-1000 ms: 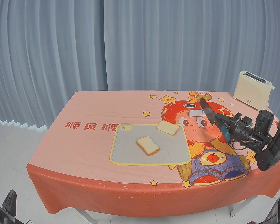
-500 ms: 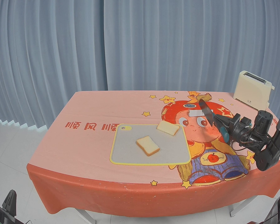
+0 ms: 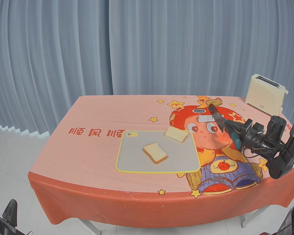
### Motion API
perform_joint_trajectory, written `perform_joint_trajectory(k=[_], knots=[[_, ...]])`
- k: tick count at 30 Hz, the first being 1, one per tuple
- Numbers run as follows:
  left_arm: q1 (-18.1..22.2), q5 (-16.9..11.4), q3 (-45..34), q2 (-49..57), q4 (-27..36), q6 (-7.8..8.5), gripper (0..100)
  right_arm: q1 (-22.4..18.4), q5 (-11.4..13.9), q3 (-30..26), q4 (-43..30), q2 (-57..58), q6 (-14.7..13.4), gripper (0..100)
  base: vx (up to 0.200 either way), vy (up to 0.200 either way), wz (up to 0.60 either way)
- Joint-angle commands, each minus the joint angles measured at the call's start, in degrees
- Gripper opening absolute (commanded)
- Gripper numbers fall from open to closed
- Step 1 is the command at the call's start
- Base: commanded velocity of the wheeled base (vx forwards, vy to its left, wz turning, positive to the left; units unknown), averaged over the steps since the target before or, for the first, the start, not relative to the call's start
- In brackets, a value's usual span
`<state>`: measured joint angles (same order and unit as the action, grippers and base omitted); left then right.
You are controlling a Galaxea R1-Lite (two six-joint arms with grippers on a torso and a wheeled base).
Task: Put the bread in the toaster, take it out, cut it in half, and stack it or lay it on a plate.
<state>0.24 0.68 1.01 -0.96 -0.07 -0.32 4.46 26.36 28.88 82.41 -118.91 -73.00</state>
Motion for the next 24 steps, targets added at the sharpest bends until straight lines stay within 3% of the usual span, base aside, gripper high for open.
perform_joint_trajectory(k=[1,7,13,17,24], knots=[[0.0,0.0,-1.0,-0.1,0.0,-0.03,0,-0.1,0.0,0.0,0.0,0.2,0.0,0,0.000,0.000,0.00],[0.0,0.0,-1.0,-0.1,0.0,-0.12,0,-0.1,0.0,0.0,0.4,0.2,-0.1,0,0.000,0.000,0.00],[0.0,0.0,-1.0,-0.1,0.0,-0.03,0,-0.2,0.0,-0.2,3.6,-0.2,-3.0,0,0.000,0.000,0.00],[0.0,0.0,-1.0,-0.1,0.0,-0.12,0,-0.3,0.0,-0.2,3.9,-0.8,-3.2,0,0.000,0.000,0.00],[0.0,0.0,-1.0,-0.1,0.0,-0.03,0,-0.5,1.8,-0.5,3.9,-1.1,-3.3,0,0.000,0.000,0.00]])
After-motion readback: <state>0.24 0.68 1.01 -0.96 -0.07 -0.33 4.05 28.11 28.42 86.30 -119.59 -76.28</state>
